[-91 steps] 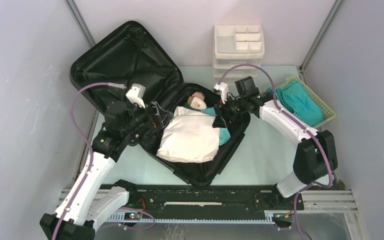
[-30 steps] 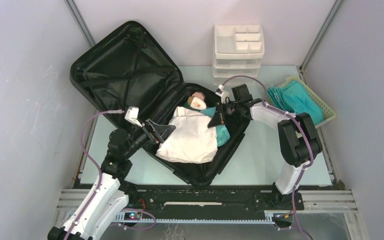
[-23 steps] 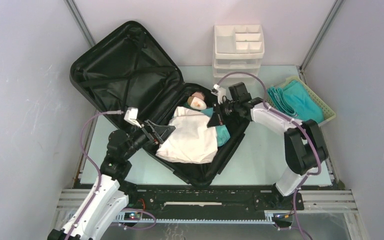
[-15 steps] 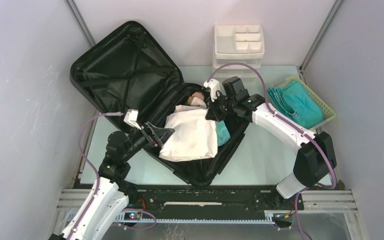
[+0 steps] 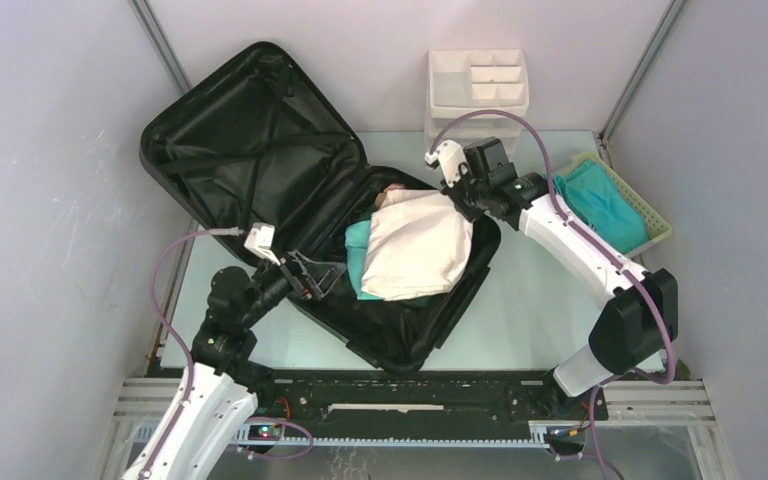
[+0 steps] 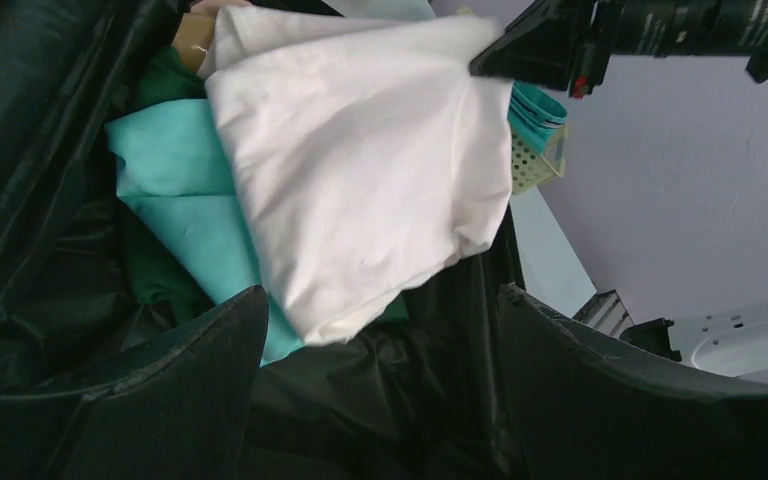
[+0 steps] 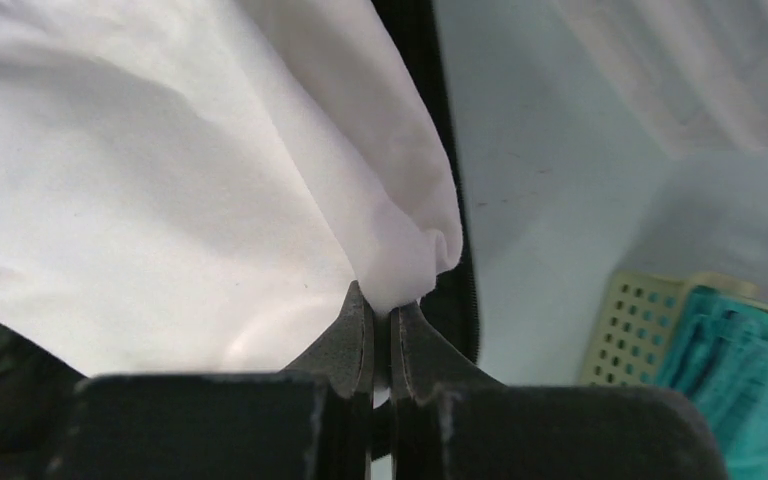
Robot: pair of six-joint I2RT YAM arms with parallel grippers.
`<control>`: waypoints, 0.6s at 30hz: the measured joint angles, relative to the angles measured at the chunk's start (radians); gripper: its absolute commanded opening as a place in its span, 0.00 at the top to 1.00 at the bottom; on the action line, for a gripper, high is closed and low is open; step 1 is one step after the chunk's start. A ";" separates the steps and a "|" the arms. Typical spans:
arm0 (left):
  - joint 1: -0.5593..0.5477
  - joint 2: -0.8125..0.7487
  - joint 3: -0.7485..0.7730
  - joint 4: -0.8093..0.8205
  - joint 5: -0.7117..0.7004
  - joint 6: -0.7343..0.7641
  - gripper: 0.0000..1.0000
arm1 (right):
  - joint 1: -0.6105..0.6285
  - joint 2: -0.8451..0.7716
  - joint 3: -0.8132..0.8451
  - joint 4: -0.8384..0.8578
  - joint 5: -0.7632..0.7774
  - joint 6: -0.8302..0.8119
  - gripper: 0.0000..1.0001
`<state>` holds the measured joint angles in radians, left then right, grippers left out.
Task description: Open, take out, and arrange the luggage
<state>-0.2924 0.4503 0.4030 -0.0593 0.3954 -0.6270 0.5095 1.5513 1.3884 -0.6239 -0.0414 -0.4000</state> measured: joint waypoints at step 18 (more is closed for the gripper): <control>0.000 0.132 0.000 0.050 0.014 -0.033 0.13 | -0.130 0.054 0.094 -0.119 -0.068 -0.047 1.00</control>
<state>-0.2924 0.5823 0.4030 -0.0090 0.4091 -0.6601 0.3790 1.6051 1.4822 -0.7429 -0.1093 -0.4465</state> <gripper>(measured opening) 0.866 0.050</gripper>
